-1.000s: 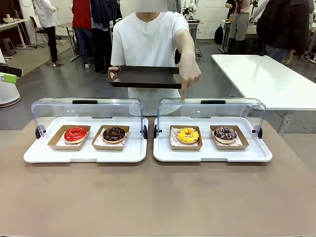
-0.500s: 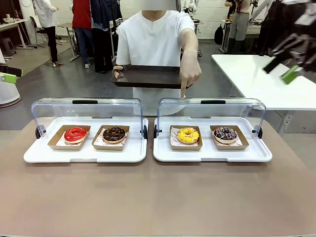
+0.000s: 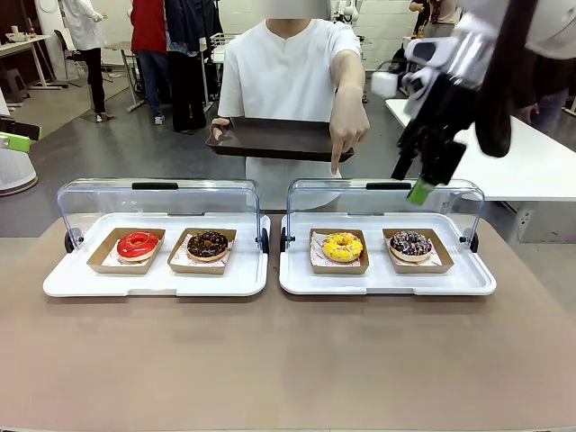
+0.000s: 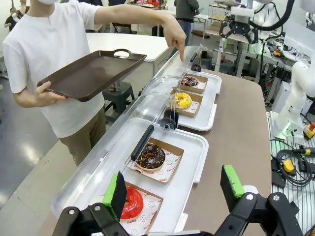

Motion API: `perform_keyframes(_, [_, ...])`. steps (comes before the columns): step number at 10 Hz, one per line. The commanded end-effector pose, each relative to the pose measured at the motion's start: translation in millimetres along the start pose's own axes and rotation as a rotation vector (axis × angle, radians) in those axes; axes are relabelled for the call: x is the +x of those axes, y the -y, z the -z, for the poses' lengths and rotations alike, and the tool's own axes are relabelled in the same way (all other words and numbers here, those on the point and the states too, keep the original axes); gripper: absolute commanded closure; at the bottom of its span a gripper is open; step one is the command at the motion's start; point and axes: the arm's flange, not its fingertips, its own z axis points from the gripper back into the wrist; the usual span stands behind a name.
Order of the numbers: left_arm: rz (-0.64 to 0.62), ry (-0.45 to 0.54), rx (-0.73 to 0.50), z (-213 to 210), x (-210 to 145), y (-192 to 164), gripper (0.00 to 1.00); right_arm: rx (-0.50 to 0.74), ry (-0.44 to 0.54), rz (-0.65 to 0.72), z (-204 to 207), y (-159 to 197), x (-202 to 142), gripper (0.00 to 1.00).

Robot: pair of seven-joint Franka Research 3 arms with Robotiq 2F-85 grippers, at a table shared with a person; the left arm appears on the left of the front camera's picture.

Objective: Provide the desired donut to the person.
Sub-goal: Pick up and lift the Paper togo box containing the Donut pointed at by the person.

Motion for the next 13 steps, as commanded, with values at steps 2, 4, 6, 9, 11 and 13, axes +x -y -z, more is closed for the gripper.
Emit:
perform_keyframes(2, [0.001, 0.008, 0.001, 0, 1, 0, 0.00, -0.090, 0.017, 0.109, 27, 2, -2, 0.00])
perform_keyframes(4, [0.001, 0.008, 0.001, 0, 1, 0, 0.00, -0.035, -0.016, 0.030, 18, 2, 4, 0.00])
perform_keyframes(6, [0.001, 0.008, 0.001, 0, 1, 0, 0.00, -0.035, -0.016, 0.030, 18, 2, 4, 0.00])
perform_keyframes(9, [0.001, 0.008, 0.001, 0, 1, 0, 0.00, -0.035, -0.016, 0.030, 18, 2, 4, 0.00])
perform_keyframes(11, [0.001, 0.008, 0.001, 0, 1, 0, 0.00, -0.069, -0.022, 0.053, 38, -1, 21, 0.00])
perform_keyframes(13, [0.001, 0.008, 0.001, 0, 1, 0, 0.00, -0.163, -0.149, 0.160, 90, 6, 28, 0.00])
